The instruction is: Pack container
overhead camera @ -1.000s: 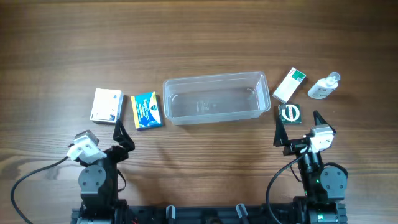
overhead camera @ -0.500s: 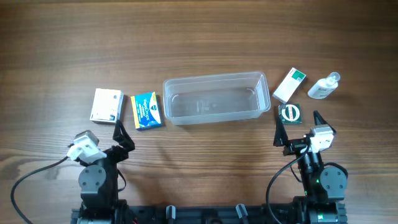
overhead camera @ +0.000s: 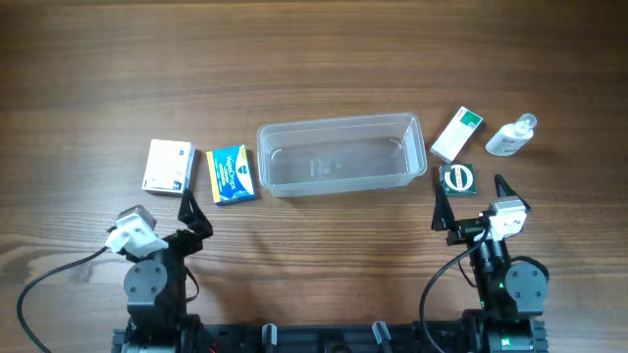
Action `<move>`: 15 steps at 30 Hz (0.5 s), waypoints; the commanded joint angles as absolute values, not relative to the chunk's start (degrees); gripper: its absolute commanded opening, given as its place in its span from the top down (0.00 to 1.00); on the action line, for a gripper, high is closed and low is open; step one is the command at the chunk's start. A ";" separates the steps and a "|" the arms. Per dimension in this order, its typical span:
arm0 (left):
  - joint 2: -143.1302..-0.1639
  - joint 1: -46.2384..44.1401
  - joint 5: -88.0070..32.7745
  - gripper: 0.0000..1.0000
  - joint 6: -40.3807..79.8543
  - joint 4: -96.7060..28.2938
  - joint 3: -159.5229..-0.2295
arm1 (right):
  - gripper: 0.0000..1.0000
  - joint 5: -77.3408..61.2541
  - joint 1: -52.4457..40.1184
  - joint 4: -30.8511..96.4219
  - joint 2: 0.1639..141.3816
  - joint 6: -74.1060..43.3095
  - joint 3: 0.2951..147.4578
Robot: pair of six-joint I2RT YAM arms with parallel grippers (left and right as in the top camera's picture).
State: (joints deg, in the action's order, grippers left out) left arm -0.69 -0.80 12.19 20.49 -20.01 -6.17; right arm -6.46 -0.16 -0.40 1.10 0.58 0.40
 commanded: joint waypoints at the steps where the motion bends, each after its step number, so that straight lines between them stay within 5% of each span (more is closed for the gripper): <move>1: -0.16 -0.86 13.15 0.00 21.08 -20.58 -6.31 | 0.00 -7.14 0.03 -0.51 0.91 1.37 0.30; 15: -0.16 -0.86 13.15 0.00 21.08 -20.58 -6.31 | 0.00 -7.14 0.03 -0.51 0.91 1.37 0.30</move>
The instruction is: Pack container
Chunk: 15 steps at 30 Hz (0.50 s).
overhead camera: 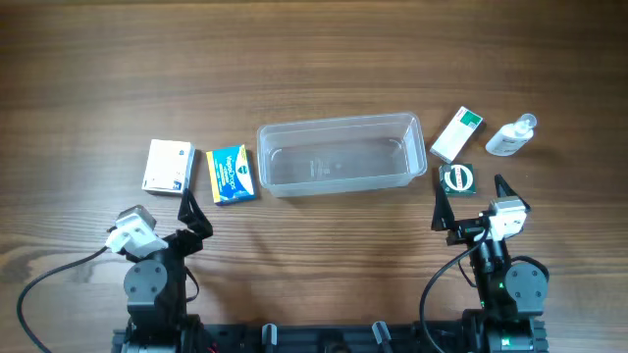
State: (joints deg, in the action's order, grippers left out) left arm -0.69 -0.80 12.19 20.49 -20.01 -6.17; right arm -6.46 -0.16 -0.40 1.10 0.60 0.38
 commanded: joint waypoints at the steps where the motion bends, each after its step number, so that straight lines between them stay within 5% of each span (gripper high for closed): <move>1: -0.16 -0.86 13.15 0.00 21.08 -20.58 -6.31 | 0.00 -7.14 0.03 -0.51 0.91 1.34 0.30; 15: -0.16 -0.86 12.97 0.00 21.43 -17.93 -6.31 | 0.00 -7.14 0.03 -0.54 0.91 1.34 0.30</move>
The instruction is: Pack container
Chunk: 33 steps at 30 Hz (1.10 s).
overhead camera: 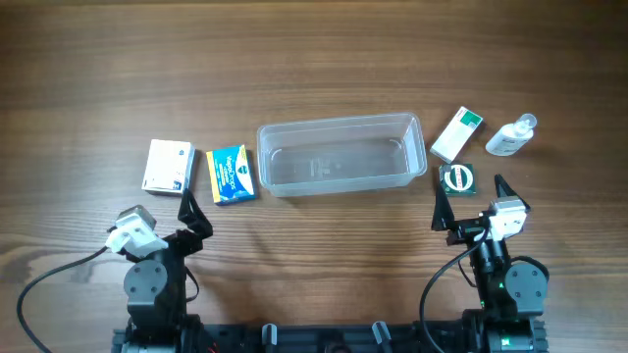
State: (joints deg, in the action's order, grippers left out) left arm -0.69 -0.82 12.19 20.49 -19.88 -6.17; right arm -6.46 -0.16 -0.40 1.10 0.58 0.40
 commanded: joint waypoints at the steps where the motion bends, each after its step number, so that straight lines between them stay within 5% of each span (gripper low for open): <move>1: -0.16 -0.86 10.94 0.00 22.92 -16.78 -6.31 | 0.00 -7.14 0.01 -0.51 0.91 1.34 0.30; 11: -3.38 -0.86 1.34 0.01 19.68 -13.30 -10.92 | 0.00 -7.14 0.03 -0.51 0.91 1.37 0.30; 16: -23.62 -0.86 1.63 0.00 19.68 -21.26 -28.91 | 0.00 -7.14 0.01 -0.51 0.91 1.34 0.30; 22: -58.43 -0.91 -4.86 0.00 19.75 -45.08 -57.41 | 0.00 -7.14 0.03 -0.51 0.91 1.37 0.30; 33: -80.73 -1.93 -13.69 0.00 17.52 -47.83 -63.00 | 0.00 -7.14 0.03 -0.54 0.91 1.32 0.30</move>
State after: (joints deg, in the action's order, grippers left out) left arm -79.96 -0.91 -11.62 20.23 -47.79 -61.93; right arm -6.46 -0.16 -0.27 1.21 0.78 0.38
